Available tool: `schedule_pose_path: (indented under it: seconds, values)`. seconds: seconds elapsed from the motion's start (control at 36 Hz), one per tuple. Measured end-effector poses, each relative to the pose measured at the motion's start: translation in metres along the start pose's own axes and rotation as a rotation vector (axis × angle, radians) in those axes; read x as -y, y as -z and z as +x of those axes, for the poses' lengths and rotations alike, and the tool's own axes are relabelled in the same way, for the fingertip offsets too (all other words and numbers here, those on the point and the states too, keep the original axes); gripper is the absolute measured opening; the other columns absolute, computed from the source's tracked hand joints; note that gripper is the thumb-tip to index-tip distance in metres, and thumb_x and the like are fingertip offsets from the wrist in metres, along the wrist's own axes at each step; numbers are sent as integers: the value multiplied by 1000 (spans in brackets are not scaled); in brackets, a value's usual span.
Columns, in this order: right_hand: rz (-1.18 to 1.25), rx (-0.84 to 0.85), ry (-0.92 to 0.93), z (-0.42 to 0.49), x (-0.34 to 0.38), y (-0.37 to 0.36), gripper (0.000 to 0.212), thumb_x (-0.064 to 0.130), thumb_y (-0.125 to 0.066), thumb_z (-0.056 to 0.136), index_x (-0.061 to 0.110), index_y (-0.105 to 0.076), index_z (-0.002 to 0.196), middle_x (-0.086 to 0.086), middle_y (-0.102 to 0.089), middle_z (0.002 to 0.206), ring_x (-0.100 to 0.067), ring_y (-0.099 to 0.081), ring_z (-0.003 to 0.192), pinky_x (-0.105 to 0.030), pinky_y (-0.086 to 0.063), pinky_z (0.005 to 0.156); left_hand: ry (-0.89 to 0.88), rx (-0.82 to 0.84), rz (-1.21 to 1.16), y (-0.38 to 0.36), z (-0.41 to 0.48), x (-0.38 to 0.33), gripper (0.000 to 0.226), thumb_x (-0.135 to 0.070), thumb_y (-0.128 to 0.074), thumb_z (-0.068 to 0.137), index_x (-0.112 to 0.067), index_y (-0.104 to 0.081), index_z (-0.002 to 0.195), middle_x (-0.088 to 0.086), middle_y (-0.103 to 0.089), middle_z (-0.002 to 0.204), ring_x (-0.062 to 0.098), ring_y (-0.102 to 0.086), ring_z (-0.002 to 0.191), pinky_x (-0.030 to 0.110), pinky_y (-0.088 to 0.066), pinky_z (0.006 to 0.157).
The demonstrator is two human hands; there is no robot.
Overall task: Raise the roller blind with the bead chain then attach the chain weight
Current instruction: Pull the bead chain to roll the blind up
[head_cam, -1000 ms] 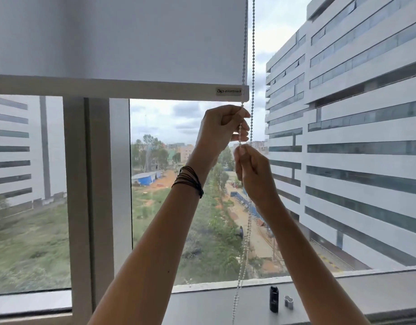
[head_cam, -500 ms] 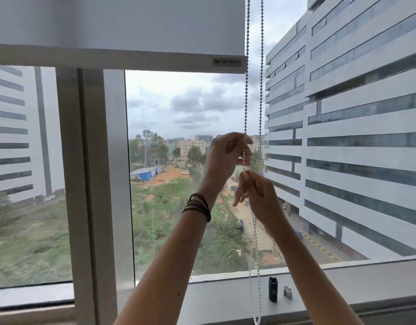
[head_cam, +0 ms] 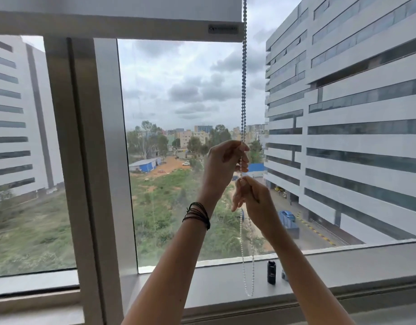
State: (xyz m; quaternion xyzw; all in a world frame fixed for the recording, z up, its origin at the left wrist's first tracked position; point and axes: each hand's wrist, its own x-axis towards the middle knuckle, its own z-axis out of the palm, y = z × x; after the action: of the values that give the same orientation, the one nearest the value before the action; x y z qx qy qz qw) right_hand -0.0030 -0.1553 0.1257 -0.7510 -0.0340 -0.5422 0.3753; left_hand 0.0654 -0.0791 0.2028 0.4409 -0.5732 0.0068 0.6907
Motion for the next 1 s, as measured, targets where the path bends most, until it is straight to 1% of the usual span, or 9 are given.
schedule_pose_path:
  seconds: [0.19,0.33,0.42,0.47,0.53,0.64,0.75,0.89,1.0]
  values:
    - [31,0,-42,-11,-5,-1,33,0,-35,99,11,-46,69,-7,-54,54,-9,-57,43,-21,-47,47,21,-10,-15,-2,-10,9,14,4,-50,93,3,-63,89,8,-60,63,6,-58,50,18,-52,52]
    - [21,6,-61,-21,-7,0,35,-1,-35,98,14,-46,69,-5,-53,54,-10,-55,43,-26,-48,46,33,-18,22,-3,-18,19,13,1,-51,93,3,-63,89,7,-61,63,12,-59,54,24,-54,55]
    - [10,5,-58,-27,-9,-1,35,2,-35,98,15,-46,68,-2,-53,50,-14,-54,41,-36,-45,46,27,-25,12,-4,-24,24,15,3,-50,93,-1,-63,87,6,-60,62,13,-57,53,26,-53,55]
    - [-4,7,-74,-31,-11,-1,34,4,-36,99,14,-46,68,-1,-54,49,-15,-54,41,-42,-46,47,21,-35,-3,-5,-28,27,16,3,-50,93,-3,-63,86,5,-59,61,11,-57,52,24,-52,53]
    - [-23,10,-81,-35,-14,-1,33,4,-36,99,13,-46,69,-2,-55,49,-13,-54,41,-42,-46,48,23,-36,-17,-7,-32,30,15,1,-50,93,-3,-63,87,5,-59,62,9,-57,51,21,-51,53]
    - [-24,8,-79,-42,-17,1,32,1,-36,98,11,-47,70,-3,-55,51,-12,-56,42,-39,-47,47,37,-24,-19,-8,-37,35,16,3,-49,93,-4,-62,87,5,-59,62,10,-57,52,24,-52,54]
    - [-16,25,-75,-47,-19,2,32,-1,-35,98,11,-46,71,-2,-53,53,-12,-56,43,-46,-49,45,31,-19,-30,-9,-42,39,17,4,-49,93,-4,-62,85,4,-59,61,10,-57,51,24,-53,54]
    - [-21,24,-99,-57,-21,2,32,-1,-35,98,10,-47,71,0,-52,52,-8,-56,43,-36,-48,45,37,-24,-26,-10,-51,44,16,5,-49,93,-3,-62,86,4,-59,61,10,-57,51,25,-52,54]
    - [-41,34,-127,-67,-23,3,30,0,-35,98,9,-47,71,-3,-53,52,-13,-56,43,-42,-48,46,48,-28,-11,-11,-61,50,18,5,-49,92,-5,-61,84,6,-59,61,12,-56,51,25,-51,53]
